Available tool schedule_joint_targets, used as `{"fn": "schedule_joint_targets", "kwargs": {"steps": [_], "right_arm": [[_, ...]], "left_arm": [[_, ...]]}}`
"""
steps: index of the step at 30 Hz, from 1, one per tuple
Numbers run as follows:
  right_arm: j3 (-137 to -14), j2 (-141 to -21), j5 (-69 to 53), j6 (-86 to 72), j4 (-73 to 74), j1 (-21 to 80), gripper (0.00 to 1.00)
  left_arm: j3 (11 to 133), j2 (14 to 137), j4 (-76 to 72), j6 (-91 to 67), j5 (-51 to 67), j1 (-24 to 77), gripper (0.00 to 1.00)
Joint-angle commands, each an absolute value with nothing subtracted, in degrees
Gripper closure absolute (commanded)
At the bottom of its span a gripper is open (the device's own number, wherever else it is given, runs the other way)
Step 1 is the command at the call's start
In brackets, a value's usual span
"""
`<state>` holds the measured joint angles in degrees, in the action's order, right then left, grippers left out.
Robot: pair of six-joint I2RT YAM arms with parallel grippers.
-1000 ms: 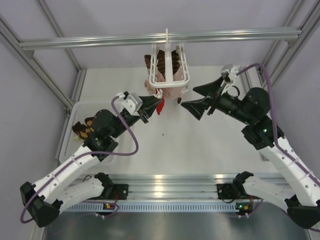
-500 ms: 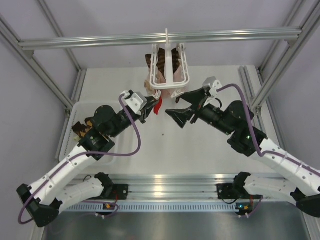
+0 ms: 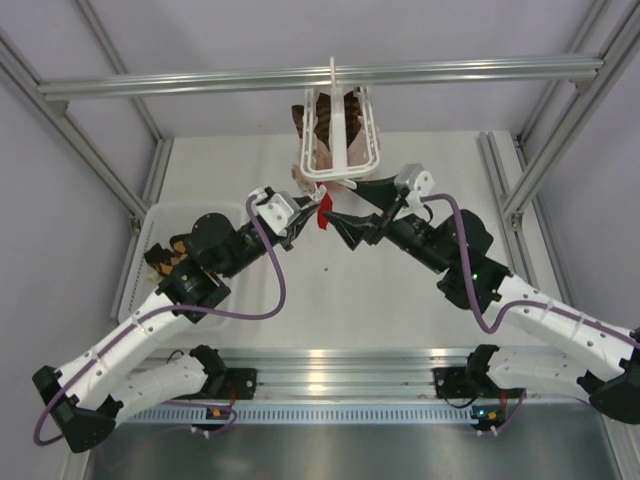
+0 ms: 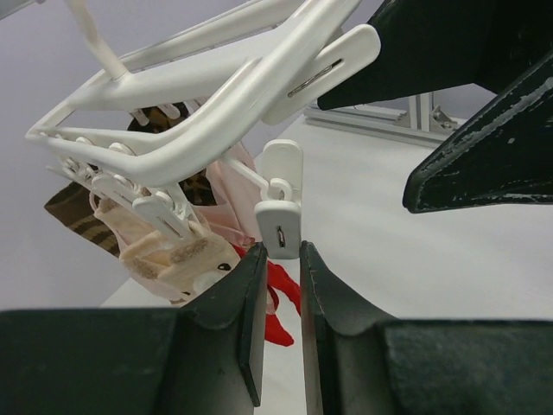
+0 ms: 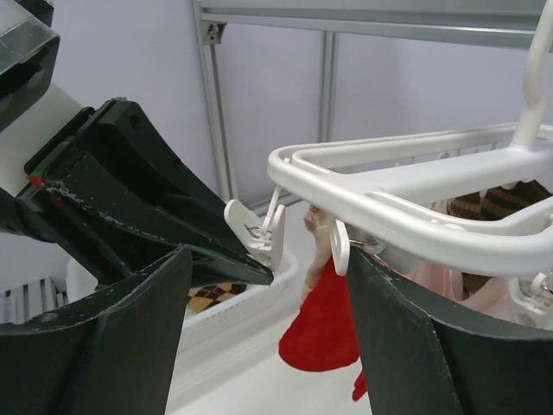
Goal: Clip the socks to the hanger
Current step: Open the clamp at the hanger.
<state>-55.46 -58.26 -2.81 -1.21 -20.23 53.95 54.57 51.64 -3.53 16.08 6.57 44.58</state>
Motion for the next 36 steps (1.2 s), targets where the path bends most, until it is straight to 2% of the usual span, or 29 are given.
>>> {"fn": "schedule_joint_targets", "kwargs": {"steps": [1,9,18,29,36], "right_arm": [[-54.8,-58.6,-2.9,2.6,-27.9,56.4,0.30],[-52.0,-57.4,-2.5,5.4,-27.4,59.3,0.39],[-48.2,-54.1,-1.5,5.0,-23.7,62.8,0.39],[-53.4,-58.1,8.3,4.5,-27.6,62.7,0.43],[-54.8,-59.8,9.3,5.5,-29.4,62.8,0.42]], "left_arm": [[54.5,50.9,-4.7,17.5,6.7,45.4,1.00],[54.8,51.5,-4.9,17.9,6.5,45.7,1.00],[54.8,51.9,-4.8,18.3,6.8,45.8,1.00],[54.2,51.7,-5.1,18.9,7.1,46.3,1.00],[54.5,51.9,-5.1,19.8,7.6,46.8,1.00]]}}
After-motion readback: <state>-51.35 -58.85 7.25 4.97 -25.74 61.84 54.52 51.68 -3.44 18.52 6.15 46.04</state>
